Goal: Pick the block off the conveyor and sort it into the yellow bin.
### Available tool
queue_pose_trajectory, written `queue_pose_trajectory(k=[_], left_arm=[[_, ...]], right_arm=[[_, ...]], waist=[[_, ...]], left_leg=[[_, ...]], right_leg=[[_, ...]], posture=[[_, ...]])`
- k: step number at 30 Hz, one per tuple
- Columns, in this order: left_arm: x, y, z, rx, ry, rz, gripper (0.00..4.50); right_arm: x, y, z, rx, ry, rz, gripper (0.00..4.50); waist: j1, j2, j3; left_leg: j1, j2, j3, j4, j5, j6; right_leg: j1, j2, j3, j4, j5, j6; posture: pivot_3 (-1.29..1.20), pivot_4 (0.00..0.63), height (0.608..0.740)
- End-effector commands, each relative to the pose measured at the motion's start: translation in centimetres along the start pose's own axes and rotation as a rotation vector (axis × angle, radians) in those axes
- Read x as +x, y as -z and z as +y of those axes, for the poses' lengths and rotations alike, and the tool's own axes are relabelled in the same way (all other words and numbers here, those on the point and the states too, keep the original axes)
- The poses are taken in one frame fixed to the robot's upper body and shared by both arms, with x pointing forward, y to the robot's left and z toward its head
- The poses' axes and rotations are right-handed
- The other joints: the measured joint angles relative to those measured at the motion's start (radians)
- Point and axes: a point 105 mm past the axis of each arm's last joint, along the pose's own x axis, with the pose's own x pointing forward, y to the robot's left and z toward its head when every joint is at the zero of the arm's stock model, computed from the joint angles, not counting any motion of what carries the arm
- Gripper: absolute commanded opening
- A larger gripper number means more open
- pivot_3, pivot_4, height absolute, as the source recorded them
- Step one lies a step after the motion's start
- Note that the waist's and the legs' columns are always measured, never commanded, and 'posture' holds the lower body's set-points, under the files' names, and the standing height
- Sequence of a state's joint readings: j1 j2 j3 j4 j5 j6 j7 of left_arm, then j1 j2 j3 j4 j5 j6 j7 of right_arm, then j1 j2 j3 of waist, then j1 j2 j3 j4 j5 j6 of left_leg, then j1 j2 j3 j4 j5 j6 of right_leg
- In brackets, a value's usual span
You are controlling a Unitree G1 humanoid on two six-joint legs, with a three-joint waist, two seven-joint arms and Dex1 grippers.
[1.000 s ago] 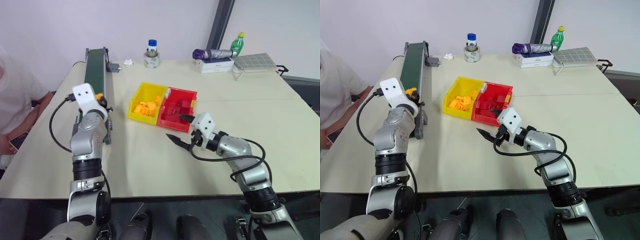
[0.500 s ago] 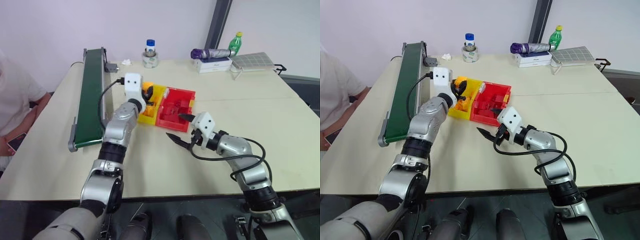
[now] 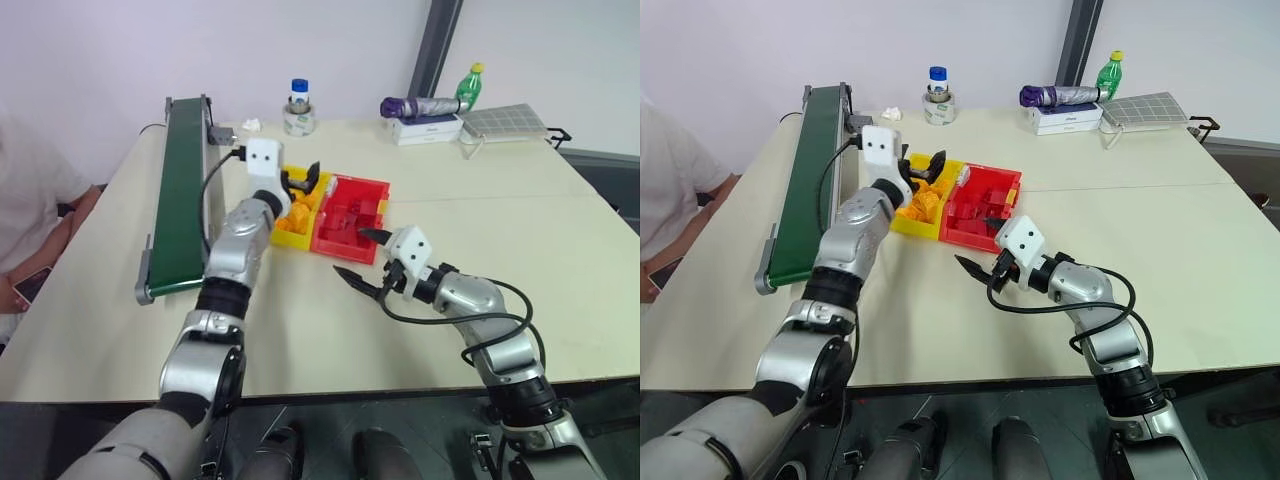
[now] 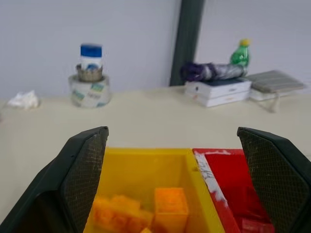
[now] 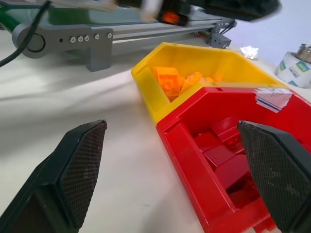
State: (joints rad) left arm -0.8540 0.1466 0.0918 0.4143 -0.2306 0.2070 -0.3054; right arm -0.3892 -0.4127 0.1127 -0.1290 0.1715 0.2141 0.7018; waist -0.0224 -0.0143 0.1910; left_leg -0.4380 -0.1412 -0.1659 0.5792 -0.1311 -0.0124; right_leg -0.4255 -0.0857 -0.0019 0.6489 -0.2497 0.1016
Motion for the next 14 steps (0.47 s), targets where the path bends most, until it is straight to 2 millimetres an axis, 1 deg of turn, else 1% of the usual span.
queue_pose_trajectory(k=[1, 4, 6, 8, 9, 11, 14], left_arm=[[-2.7, -1.8, -0.2, -0.056, 0.122, -0.015, 4.46], [-6.4, -2.5, 0.1, -0.039, 0.204, 0.004, 4.46], [-9.1, -2.8, 1.0, -0.006, 0.204, 0.034, 4.46], [-11.2, -2.7, 1.6, -0.023, 0.2, 0.067, 4.46], [-12.0, -2.4, 2.1, -0.032, 0.176, 0.088, 4.46], [-13.3, -1.9, 3.5, 0.005, 0.116, 0.114, 4.46], [-14.2, -2.1, 5.1, 0.03, 0.07, 0.102, 4.46]], right_arm=[[-0.3, -1.5, -0.3, -0.031, 0.014, -0.047, 4.5], [-0.3, -1.6, -0.6, -0.023, 0.022, -0.057, 4.5], [-0.3, -1.8, -0.9, -0.029, 0.023, -0.062, 4.5], [-0.4, -1.9, -1.2, -0.032, 0.024, -0.062, 4.5], [-0.4, -1.9, -1.3, -0.035, 0.022, -0.06, 4.5], [-0.5, -1.9, -1.4, -0.035, 0.02, -0.06, 4.5], [-0.4, -1.9, -1.4, -0.035, 0.013, -0.059, 4.5]], waist=[[0.002, 0.0, 0.0], [0.003, 0.0, 0.0], [0.003, 0.0, 0.0], [0.005, 0.0, 0.0], [0.008, 0.001, 0.0], [0.013, 0.001, 0.0], [0.014, 0.001, 0.0]], left_leg=[[0.0, 0.0, 0.0, 0.0, 0.0, 0.0], [0.0, 0.0, 0.0, 0.0, 0.0, 0.0], [0.0, 0.0, 0.0, 0.0, 0.0, 0.0], [0.0, 0.0, 0.0, 0.0, -0.001, -0.002], [0.0, 0.0, 0.0, 0.0, -0.001, -0.002], [0.0, 0.0, -0.001, 0.0, -0.001, -0.002], [0.0, 0.0, 0.0, 0.0, -0.001, -0.002]], right_leg=[[0.0, 0.0, 0.0, 0.0, 0.0, 0.0], [0.0, 0.0, 0.0, 0.001, 0.0, 0.0], [0.0, 0.0, 0.001, 0.0, 0.0, -0.001], [0.0, 0.0, 0.002, 0.0, -0.001, -0.003], [0.0, 0.0, 0.002, 0.0, -0.002, -0.004], [0.0, 0.0, 0.002, 0.0, -0.002, -0.005], [0.001, 0.0, 0.002, 0.0, -0.002, -0.006]], posture=[[0.0, 0.15, 0.74], [0.0, 0.15, 0.74], [0.0, 0.15, 0.74], [0.0, 0.15, 0.74], [0.0, 0.15, 0.74], [0.0, 0.15, 0.74], [0.0, 0.15, 0.74]])
